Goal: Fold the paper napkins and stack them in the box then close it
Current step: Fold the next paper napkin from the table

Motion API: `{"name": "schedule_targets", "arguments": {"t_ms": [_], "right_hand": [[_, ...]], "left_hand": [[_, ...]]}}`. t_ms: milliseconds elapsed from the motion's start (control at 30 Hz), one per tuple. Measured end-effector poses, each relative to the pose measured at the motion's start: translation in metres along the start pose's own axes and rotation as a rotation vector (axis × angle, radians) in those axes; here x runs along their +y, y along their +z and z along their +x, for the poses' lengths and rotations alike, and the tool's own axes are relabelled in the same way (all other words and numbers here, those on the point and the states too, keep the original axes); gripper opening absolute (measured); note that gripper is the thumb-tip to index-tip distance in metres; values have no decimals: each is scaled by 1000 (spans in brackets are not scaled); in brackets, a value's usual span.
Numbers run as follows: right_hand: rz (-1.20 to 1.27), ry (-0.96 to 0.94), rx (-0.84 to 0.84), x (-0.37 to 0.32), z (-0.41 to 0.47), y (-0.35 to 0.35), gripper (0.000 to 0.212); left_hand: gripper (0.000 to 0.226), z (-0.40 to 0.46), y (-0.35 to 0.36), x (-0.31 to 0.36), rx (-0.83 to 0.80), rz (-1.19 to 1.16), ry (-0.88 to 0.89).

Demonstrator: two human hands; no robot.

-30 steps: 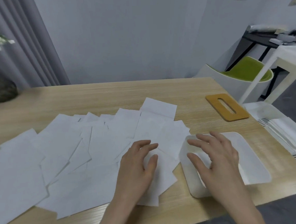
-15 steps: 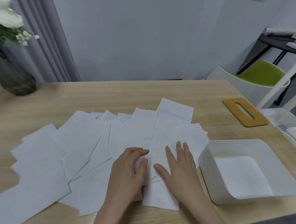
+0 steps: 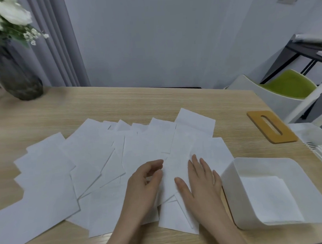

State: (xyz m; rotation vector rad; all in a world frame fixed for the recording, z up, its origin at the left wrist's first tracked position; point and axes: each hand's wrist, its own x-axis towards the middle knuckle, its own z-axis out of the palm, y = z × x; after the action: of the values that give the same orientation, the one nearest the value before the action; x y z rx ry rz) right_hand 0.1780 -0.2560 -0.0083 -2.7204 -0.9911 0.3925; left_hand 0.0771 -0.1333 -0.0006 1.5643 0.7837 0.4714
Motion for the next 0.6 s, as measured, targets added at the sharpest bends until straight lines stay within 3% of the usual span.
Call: {"name": "schedule_targets", "arguments": {"t_ms": [133,267,433,600], "right_hand": [[19,-146,-44,-8,-15,-5,79],[49,-307,-174,-14,-27,-10,73],[17,-487,-335,-16,-32,-8,75],[37,-564,-374,-18,-33,-7,82]], "left_hand": [[18,2,4,4,-26,-264,-192],[19,6,4,2,-57,-415,-344],[23,9,5,-7,-36,-442,-414],[25,5,0,-7,-52,-449,-341]]}}
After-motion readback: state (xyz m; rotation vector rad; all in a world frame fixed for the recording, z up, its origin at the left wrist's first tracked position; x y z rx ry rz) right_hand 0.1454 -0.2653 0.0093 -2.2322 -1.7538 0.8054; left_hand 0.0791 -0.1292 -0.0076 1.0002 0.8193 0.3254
